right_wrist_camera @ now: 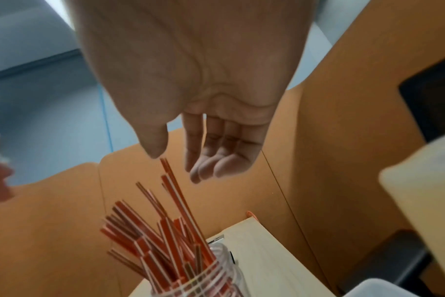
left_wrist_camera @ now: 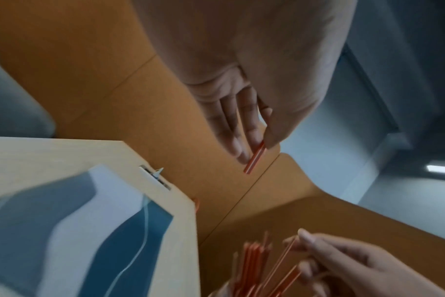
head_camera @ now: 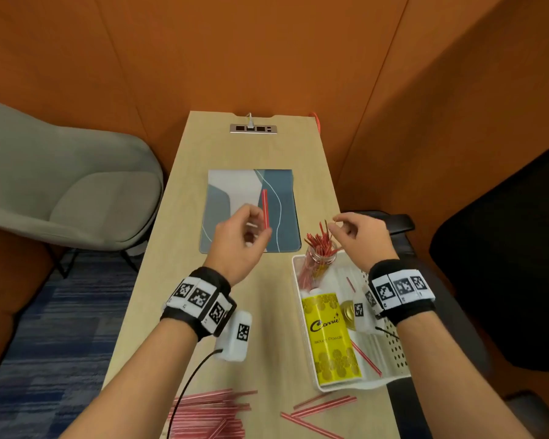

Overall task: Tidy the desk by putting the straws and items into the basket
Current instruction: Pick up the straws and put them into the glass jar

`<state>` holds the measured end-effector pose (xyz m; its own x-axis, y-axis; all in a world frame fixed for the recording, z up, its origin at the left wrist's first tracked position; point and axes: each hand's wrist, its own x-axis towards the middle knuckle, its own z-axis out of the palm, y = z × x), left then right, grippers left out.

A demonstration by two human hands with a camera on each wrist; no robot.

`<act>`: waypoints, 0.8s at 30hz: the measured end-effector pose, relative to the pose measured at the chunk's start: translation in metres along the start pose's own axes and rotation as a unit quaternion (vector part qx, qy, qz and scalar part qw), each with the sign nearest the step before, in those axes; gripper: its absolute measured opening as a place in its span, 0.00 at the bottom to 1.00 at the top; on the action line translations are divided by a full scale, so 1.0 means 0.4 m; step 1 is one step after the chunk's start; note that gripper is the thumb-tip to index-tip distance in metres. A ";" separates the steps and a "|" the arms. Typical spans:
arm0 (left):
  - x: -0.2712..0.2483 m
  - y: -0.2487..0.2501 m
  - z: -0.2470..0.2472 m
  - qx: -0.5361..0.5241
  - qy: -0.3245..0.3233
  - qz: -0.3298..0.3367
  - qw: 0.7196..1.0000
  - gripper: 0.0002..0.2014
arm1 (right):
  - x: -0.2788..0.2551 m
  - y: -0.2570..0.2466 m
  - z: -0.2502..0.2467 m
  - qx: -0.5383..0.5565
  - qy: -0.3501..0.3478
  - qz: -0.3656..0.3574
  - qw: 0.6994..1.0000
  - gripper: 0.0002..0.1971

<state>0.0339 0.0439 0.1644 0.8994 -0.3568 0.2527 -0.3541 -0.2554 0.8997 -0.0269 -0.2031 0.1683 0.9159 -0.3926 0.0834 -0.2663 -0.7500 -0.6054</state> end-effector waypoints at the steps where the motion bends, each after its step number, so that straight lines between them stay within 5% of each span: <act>1: 0.029 0.023 0.008 0.000 0.001 0.021 1.000 0.08 | -0.006 0.010 -0.002 0.022 0.011 0.012 1.000 0.12; 9: 0.151 0.150 0.143 0.047 -0.082 0.110 0.990 0.17 | -0.109 0.036 -0.070 0.176 0.129 0.036 0.975 0.07; 16: 0.137 0.099 0.255 0.097 -0.110 0.082 0.986 0.04 | -0.156 0.061 -0.061 0.201 0.081 0.050 0.975 0.06; 24: 0.126 0.028 0.272 0.162 -0.120 0.106 0.974 0.02 | -0.174 0.048 -0.055 0.225 0.051 0.022 0.973 0.06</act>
<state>0.0472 -0.0748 0.1484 0.7247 -0.6225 0.2956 -0.6233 -0.4092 0.6664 -0.1024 -0.2018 0.1683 0.8664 -0.4862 0.1137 -0.1253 -0.4321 -0.8931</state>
